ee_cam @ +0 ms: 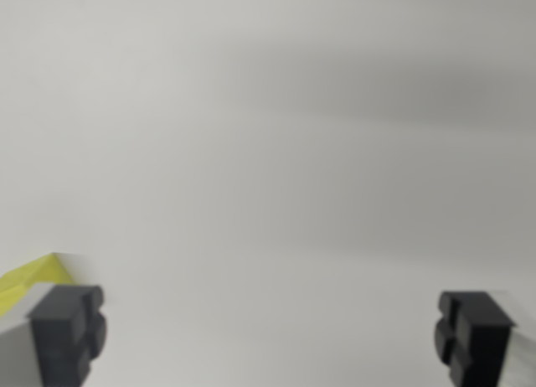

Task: Pick yellow cube

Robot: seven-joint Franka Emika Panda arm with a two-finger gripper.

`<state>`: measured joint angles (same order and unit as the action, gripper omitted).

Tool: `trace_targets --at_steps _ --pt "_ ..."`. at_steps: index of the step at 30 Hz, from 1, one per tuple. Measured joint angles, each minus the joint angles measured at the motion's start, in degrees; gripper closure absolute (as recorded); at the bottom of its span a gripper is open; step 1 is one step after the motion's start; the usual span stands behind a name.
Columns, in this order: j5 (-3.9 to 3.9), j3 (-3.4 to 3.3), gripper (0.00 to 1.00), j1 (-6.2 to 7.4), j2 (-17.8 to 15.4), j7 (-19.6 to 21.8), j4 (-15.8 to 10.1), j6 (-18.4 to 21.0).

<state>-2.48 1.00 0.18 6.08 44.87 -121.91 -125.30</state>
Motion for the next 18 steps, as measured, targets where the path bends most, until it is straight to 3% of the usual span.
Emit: trace_targets --at_steps 18 --pt "0.26 0.00 0.00 3.19 -1.6 -0.5 -7.2 -6.0"
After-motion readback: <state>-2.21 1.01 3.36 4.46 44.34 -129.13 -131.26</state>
